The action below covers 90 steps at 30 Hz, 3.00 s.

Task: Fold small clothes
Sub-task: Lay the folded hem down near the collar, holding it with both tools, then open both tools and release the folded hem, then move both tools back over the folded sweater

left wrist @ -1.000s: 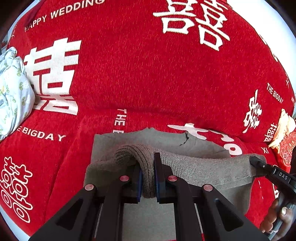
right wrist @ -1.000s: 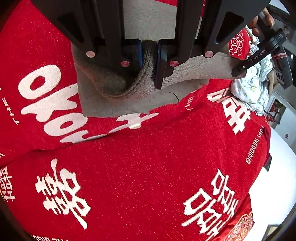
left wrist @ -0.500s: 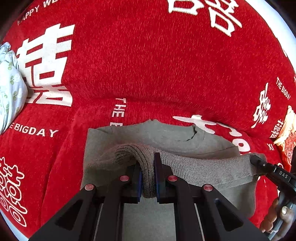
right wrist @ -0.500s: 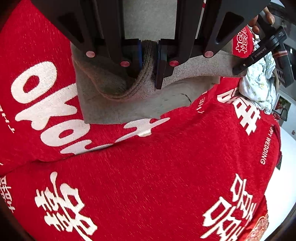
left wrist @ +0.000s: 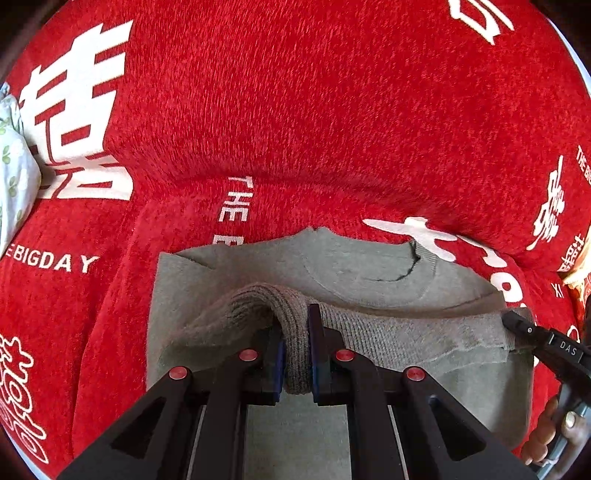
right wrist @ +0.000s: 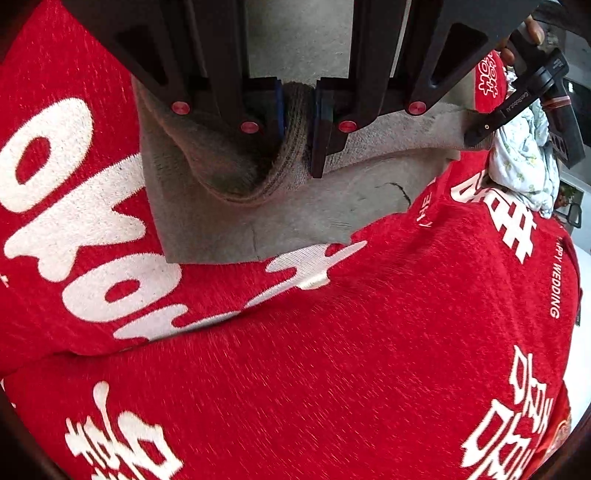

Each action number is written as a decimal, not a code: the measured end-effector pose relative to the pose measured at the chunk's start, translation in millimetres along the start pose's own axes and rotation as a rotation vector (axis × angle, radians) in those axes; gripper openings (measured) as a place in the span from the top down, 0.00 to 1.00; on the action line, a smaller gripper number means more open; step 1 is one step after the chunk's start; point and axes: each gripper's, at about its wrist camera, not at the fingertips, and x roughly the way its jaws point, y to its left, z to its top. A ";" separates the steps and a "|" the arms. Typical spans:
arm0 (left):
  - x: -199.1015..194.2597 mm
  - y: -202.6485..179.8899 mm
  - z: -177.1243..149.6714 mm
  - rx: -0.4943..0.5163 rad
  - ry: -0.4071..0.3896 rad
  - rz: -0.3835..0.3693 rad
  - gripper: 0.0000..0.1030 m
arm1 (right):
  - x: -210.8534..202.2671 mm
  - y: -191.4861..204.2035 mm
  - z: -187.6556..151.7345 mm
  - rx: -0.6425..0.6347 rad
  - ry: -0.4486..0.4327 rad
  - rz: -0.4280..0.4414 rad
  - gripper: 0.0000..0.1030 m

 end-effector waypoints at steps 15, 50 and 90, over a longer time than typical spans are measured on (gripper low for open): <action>33.9 4.5 4.9 0.000 0.055 0.023 0.89 | 23.0 -8.8 5.9 0.024 0.035 -0.017 0.88; 31.1 -18.9 5.6 0.086 0.026 -0.051 0.13 | 27.8 32.0 6.4 -0.158 0.019 -0.013 0.37; -14.9 7.7 -90.2 0.131 -0.076 0.208 0.11 | 5.2 70.6 -103.1 -0.512 -0.062 -0.332 0.23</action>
